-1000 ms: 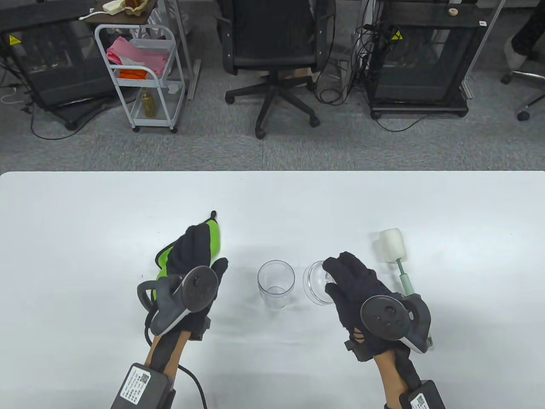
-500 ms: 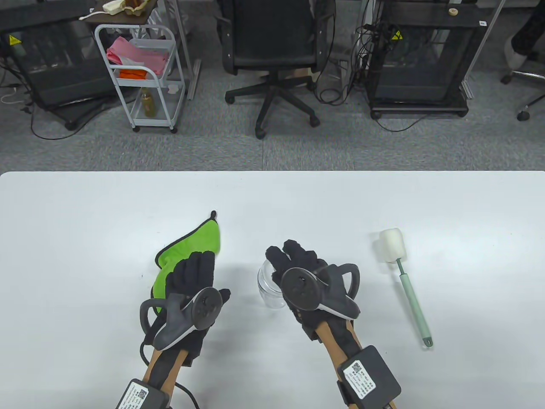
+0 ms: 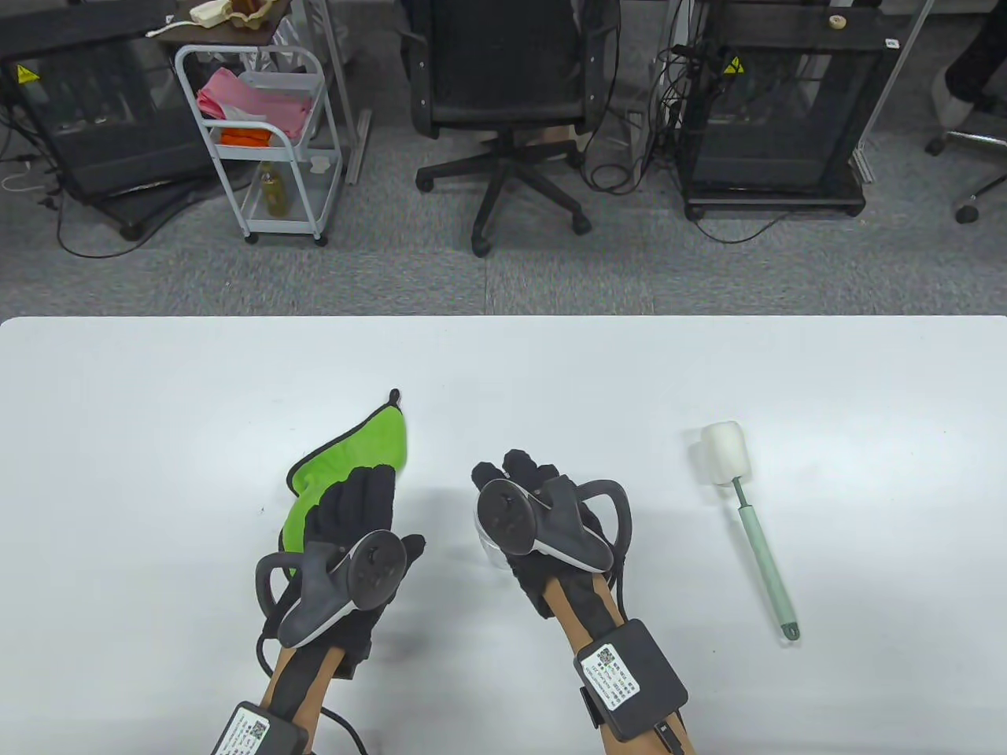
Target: Brush the shaker cup with the cup brush
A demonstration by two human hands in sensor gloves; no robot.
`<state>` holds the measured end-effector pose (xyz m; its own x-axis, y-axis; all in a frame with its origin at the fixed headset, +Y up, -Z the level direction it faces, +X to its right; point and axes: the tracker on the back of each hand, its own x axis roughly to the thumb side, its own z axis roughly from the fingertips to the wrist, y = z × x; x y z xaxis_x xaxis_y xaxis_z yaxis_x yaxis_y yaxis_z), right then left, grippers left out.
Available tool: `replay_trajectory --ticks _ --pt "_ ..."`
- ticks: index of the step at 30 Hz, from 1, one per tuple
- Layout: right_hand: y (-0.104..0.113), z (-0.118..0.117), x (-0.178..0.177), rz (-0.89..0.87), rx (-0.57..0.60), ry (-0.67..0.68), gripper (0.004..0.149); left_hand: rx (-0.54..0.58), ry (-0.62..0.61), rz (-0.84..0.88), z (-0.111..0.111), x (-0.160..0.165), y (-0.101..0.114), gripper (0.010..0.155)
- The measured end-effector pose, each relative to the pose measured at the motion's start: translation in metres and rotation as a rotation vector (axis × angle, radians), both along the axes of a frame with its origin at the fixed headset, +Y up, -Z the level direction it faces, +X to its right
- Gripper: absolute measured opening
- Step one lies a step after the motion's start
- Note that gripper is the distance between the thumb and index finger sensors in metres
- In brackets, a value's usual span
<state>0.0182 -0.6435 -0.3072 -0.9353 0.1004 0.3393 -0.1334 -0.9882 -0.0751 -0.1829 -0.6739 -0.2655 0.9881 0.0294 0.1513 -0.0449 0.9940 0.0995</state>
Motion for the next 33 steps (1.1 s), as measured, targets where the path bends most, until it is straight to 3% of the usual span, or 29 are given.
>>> replay_trajectory --ticks 3,8,13,18,21,24,27,33 --pt "0.001 0.0 0.006 -0.03 -0.042 0.008 0.061 0.001 -0.006 -0.006 0.001 0.001 0.0 0.084" --pt "0.021 0.012 0.037 -0.11 0.042 -0.042 0.067 0.052 -0.027 0.027 0.002 0.001 0.004 0.075" --pt "0.027 0.03 0.079 -0.16 0.101 -0.096 0.074 0.069 -0.045 0.02 0.004 0.003 0.004 0.081" --pt "0.014 0.045 0.109 -0.135 0.15 -0.147 0.076 0.044 -0.042 0.023 0.003 0.0 0.0 0.093" --pt "-0.006 0.05 0.123 -0.129 0.177 -0.181 0.079 0.025 -0.024 0.018 0.001 -0.005 -0.003 0.096" --pt "-0.019 0.049 0.129 -0.13 0.059 -0.17 0.081 -0.001 0.001 0.019 -0.002 -0.009 -0.007 0.097" --pt "-0.024 0.051 0.136 -0.135 0.119 -0.21 0.082 -0.008 0.015 0.009 -0.003 -0.011 -0.009 0.097" --pt "-0.028 0.052 0.135 -0.129 0.089 -0.203 0.082 -0.005 0.022 0.019 -0.004 -0.012 -0.009 0.096"
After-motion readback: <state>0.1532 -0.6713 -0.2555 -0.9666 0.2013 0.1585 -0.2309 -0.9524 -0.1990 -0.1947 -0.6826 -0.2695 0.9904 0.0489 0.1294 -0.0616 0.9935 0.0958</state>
